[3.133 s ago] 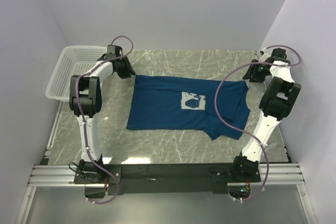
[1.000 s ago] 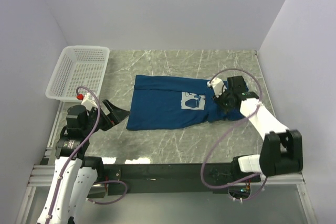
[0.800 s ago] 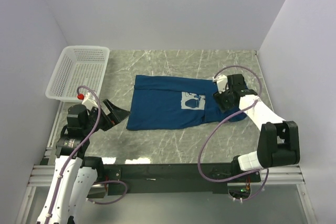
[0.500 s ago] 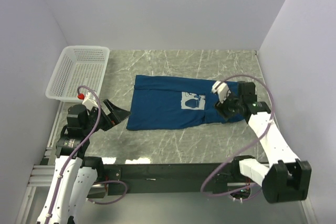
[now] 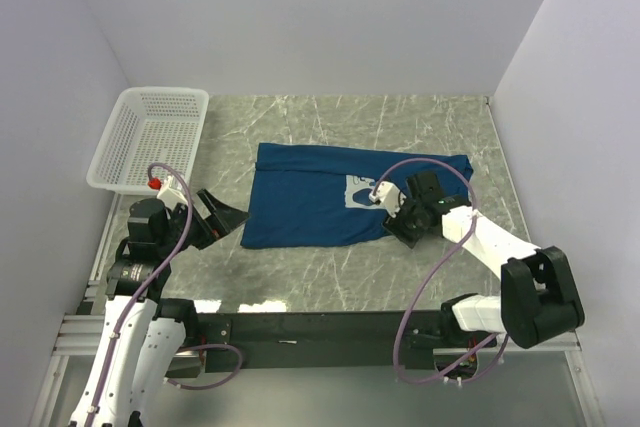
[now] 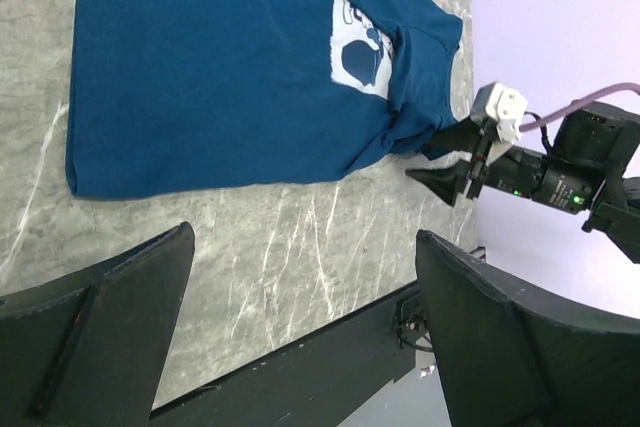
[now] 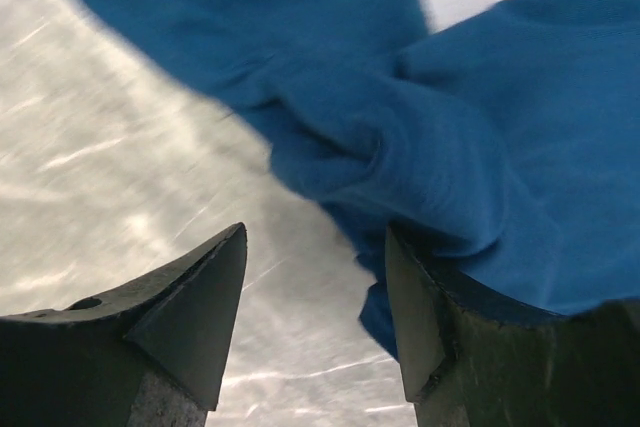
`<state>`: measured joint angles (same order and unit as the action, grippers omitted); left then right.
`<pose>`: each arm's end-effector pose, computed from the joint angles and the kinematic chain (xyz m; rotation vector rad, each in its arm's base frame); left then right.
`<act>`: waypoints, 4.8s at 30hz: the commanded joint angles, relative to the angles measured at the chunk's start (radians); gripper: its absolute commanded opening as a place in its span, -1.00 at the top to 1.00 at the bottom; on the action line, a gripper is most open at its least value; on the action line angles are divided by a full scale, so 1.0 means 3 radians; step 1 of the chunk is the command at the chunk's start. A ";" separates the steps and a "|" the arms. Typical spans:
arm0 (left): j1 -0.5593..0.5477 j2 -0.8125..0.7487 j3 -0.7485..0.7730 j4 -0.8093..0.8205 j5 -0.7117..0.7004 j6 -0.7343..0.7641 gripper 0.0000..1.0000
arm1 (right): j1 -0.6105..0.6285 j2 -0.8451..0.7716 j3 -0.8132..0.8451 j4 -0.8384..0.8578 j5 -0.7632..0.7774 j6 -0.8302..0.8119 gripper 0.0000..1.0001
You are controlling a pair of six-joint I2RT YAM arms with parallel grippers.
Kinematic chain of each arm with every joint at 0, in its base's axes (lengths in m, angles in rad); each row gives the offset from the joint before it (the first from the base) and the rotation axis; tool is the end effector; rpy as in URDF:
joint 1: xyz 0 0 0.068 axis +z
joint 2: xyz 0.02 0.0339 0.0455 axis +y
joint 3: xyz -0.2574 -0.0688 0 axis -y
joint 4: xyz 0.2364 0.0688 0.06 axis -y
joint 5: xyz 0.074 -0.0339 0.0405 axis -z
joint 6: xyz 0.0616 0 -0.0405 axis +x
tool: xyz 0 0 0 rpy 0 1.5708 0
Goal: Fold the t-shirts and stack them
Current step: Fold the tshirt
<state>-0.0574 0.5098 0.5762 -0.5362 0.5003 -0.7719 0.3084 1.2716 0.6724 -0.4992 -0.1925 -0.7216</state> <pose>0.1395 -0.0376 0.2567 -0.4278 2.0922 -1.0150 0.2197 0.0824 0.1560 -1.3530 2.2663 0.1191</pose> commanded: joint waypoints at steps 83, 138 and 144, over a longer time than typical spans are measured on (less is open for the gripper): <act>0.0012 0.0044 -0.0008 0.0156 0.0127 0.0057 -0.95 | 0.0337 0.0374 0.0555 0.0151 0.0565 0.1296 0.76; 0.0012 0.0131 -0.0029 0.0207 0.0173 0.0062 -0.95 | -0.0670 -0.0808 -0.0472 -0.0683 -0.0816 -0.3541 -0.40; 0.0012 0.0136 -0.0024 0.0197 0.0163 0.0057 -0.95 | -0.0675 -0.0481 -0.0416 -0.0346 -0.0790 -0.3603 -0.26</act>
<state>-0.0574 0.5480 0.5758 -0.5133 0.5373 -0.7685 0.1131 1.0988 0.5026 -0.6979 -0.4133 -1.7523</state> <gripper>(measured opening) 0.975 0.640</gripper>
